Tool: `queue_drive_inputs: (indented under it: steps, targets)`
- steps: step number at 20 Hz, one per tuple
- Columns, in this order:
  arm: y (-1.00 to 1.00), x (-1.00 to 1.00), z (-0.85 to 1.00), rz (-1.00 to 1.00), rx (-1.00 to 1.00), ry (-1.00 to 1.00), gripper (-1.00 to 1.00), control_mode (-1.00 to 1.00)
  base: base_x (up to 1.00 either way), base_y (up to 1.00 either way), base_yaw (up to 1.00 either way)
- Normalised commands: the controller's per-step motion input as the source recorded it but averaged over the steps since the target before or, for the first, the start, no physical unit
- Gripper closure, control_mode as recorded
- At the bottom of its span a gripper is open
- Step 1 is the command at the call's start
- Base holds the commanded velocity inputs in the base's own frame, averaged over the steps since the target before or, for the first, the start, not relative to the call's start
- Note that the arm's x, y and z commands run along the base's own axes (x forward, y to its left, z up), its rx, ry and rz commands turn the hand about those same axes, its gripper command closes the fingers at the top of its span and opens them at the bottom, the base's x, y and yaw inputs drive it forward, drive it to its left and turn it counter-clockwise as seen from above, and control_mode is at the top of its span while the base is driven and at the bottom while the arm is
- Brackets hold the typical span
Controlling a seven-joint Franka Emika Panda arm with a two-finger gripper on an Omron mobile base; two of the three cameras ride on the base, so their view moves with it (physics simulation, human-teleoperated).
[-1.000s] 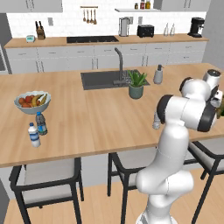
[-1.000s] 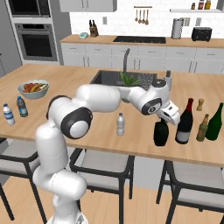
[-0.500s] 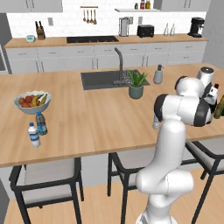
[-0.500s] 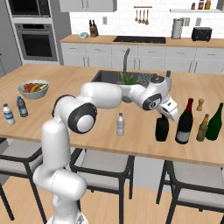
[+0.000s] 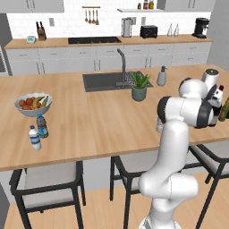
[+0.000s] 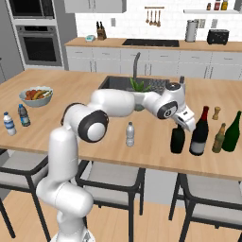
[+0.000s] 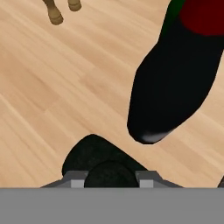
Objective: Move the plastic bottles in the middle to the plastics group, and the glass bottles in the middle to the glass group.
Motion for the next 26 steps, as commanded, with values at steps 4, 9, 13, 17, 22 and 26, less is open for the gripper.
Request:
queue_drive_inputs:
  steps: [4, 9, 13, 17, 22, 26]
  targets:
    - [0.00, 0.00, -0.35, 0.00, 0.00, 0.00, 1.00, -1.00, 0.00, 0.00, 0.00]
    - [0.00, 0.00, -0.20, 0.00, 0.00, 0.00, 1.00, -1.00, 0.00, 0.00, 0.00]
    - [0.00, 0.00, -0.01, 0.00, 0.00, 0.00, 1.00, -1.00, 0.00, 0.00, 0.00]
    - [0.00, 0.00, 0.00, 0.00, 0.00, 0.00, -1.00, -1.00, 0.00, 0.00, 0.00]
    - [0.00, 0.00, 0.04, 0.00, 0.00, 0.00, -1.00, -1.00, 0.00, 0.00, 0.00]
    - [0.00, -0.01, 0.19, -0.02, 0.00, 0.00, -1.00, -1.00, 0.00, 0.00, 0.00]
